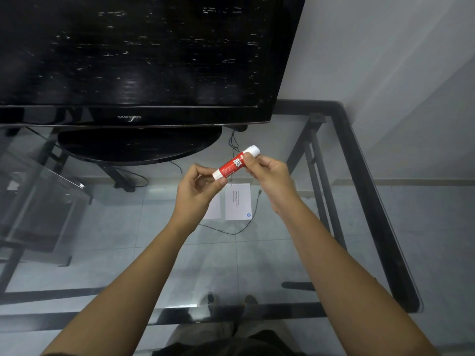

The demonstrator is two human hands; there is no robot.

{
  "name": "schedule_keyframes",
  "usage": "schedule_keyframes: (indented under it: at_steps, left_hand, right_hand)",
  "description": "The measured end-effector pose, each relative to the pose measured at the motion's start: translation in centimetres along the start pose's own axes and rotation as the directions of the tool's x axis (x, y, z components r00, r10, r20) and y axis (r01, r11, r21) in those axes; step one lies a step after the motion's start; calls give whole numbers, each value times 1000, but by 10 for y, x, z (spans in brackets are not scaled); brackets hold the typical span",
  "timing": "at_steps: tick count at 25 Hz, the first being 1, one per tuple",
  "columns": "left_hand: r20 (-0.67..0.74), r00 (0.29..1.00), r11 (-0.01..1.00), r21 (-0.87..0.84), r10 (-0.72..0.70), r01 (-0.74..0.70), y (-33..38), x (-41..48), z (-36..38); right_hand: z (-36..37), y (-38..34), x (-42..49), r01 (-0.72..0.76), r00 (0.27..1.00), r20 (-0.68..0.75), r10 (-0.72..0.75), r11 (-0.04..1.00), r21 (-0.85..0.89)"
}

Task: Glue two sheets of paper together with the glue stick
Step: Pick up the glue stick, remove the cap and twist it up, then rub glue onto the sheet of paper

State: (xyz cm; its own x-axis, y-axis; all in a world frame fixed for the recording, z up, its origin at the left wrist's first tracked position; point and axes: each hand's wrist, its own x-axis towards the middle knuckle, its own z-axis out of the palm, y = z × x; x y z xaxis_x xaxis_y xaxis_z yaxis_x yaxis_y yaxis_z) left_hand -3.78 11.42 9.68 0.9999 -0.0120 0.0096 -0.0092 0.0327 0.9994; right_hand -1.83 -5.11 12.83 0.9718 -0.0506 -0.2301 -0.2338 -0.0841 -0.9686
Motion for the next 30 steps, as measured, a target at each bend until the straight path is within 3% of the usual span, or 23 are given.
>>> schedule_keyframes:
  at_steps: [4, 9, 12, 14, 16, 19, 22, 27, 30]
  left_hand:
    - [-26, 996, 990, 118, 81, -77, -4, 2, 1]
    - [108, 986, 986, -95, -125, 136, -6, 4, 1]
    - [62, 989, 988, -66, -136, 140, -13, 10, -1]
    - [24, 984, 981, -77, -176, 177, -22, 11, -5]
    - [9, 975, 971, -98, -220, 220, -34, 9, -11]
    - [-10, 962, 957, -104, -274, 272, -46, 5, -15]
    - [-18, 951, 947, -94, -309, 306, -55, 4, -18]
    - [-28, 924, 917, -134, -381, 375, -69, 5, -27]
    - [-8, 903, 866, -289, -429, 408, -74, 8, -27]
  right_hand:
    - [3, 4, 4, 6, 1000, 17, -6, 1000, 19]
    - [2, 12, 11, 7, 999, 46, -8, 1000, 29]
    - [3, 30, 22, 53, 996, 78, -39, 982, -181]
    - [-1, 53, 32, 92, 991, 128, -30, 852, -515]
    - [-5, 84, 37, 193, 968, 250, 19, 583, -789]
    - [-12, 123, 37, 335, 921, 375, 103, 280, -899]
    - [-22, 144, 34, 378, 907, 400, 134, 159, -912]
    - [-30, 162, 18, 383, 907, 409, 101, 206, -900]
    - [-33, 168, 14, 380, 911, 408, 56, 265, -886]
